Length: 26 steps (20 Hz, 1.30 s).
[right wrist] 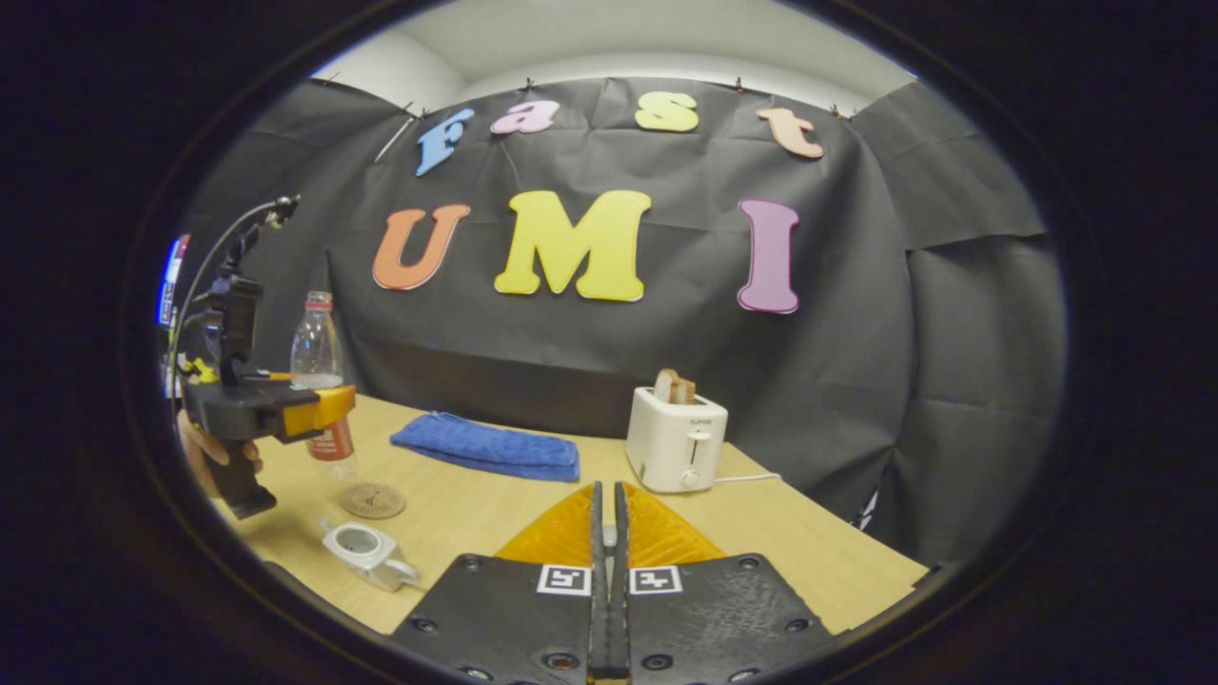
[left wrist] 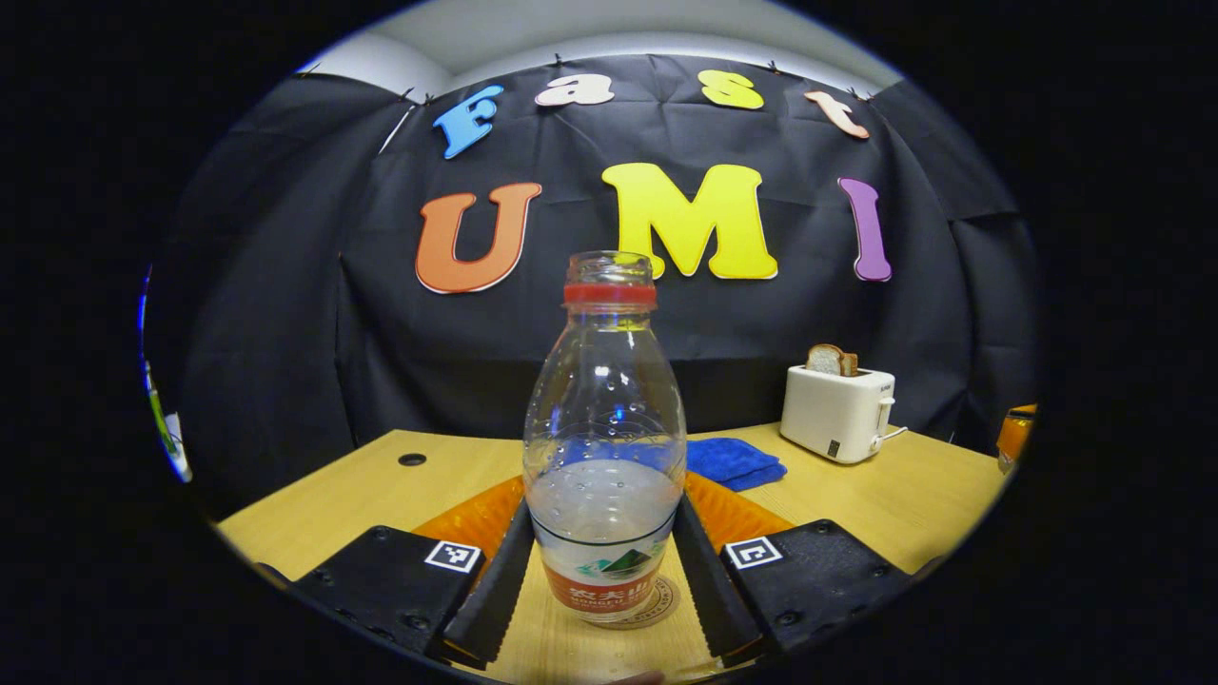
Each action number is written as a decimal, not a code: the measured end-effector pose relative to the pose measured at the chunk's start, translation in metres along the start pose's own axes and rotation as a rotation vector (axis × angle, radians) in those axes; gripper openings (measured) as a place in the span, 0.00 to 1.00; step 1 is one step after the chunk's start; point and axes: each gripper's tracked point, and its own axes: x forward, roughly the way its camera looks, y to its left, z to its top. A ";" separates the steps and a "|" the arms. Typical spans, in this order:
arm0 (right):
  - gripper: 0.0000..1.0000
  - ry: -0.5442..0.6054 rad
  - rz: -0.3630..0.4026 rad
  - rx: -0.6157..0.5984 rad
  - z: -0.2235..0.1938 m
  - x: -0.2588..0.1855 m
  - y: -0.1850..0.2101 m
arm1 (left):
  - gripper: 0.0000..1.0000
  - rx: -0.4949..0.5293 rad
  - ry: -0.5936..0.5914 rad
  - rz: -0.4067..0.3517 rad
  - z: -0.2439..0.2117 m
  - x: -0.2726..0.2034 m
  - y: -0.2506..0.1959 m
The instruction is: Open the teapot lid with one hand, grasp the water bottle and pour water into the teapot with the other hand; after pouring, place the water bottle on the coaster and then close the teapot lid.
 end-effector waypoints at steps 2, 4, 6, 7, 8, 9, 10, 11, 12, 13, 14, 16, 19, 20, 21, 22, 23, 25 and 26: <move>0.00 0.010 -0.003 -0.004 -0.004 0.003 0.001 | 0.78 -0.074 0.019 -0.012 -0.022 0.021 -0.002; 0.00 0.021 0.000 -0.002 -0.009 0.005 0.003 | 0.79 -0.062 0.041 -0.021 -0.032 0.025 -0.005; 0.00 0.035 0.007 -0.010 -0.013 0.009 0.009 | 0.79 -0.032 0.048 -0.030 -0.036 0.026 -0.007; 0.00 0.036 0.009 -0.014 -0.013 0.008 0.011 | 0.79 -0.024 0.049 -0.032 -0.037 0.027 -0.008; 0.00 0.033 0.013 -0.016 -0.012 0.006 0.014 | 0.79 -0.018 0.057 -0.042 -0.041 0.029 -0.009; 0.00 0.029 0.018 -0.022 -0.011 0.005 0.017 | 0.80 -0.015 0.072 -0.043 -0.044 0.031 -0.011; 0.00 0.029 0.020 -0.027 -0.012 0.005 0.018 | 0.80 -0.006 0.081 -0.037 -0.049 0.033 -0.011; 0.00 0.031 0.025 -0.033 -0.013 0.005 0.020 | 0.80 0.000 0.094 -0.038 -0.052 0.034 -0.012; 0.00 0.032 0.027 -0.040 -0.013 0.003 0.022 | 0.80 0.005 0.110 -0.048 -0.057 0.035 -0.016; 0.00 0.031 0.029 -0.040 -0.013 0.004 0.022 | 0.81 0.023 0.136 -0.044 -0.065 0.033 -0.016; 0.00 0.032 0.028 -0.040 -0.013 0.004 0.022 | 0.81 0.039 0.133 -0.045 -0.065 0.032 -0.017; 0.00 0.034 0.028 -0.040 -0.014 0.003 0.022 | 0.90 0.073 0.110 -0.037 -0.058 0.030 -0.018; 0.00 0.037 0.029 -0.044 -0.015 0.003 0.024 | 0.95 0.127 0.093 -0.026 -0.047 0.024 -0.021; 0.00 0.036 0.030 -0.046 -0.014 0.003 0.025 | 0.95 0.137 0.092 -0.018 -0.045 0.021 -0.019; 0.00 0.034 0.030 -0.048 -0.013 0.003 0.025 | 0.95 0.147 0.088 -0.005 -0.040 0.016 -0.017; 0.00 0.034 0.029 -0.048 -0.014 0.003 0.025 | 0.95 0.152 0.088 0.003 -0.036 0.011 -0.016; 0.00 0.033 0.024 -0.045 -0.013 0.003 0.025 | 0.95 0.151 0.083 -0.003 -0.032 0.004 -0.018; 0.00 0.034 0.030 -0.040 -0.015 0.005 0.030 | 0.96 0.139 0.069 -0.012 -0.022 -0.012 -0.025; 0.00 0.038 0.032 -0.045 -0.018 0.005 0.032 | 0.96 0.138 0.067 -0.011 -0.018 -0.020 -0.026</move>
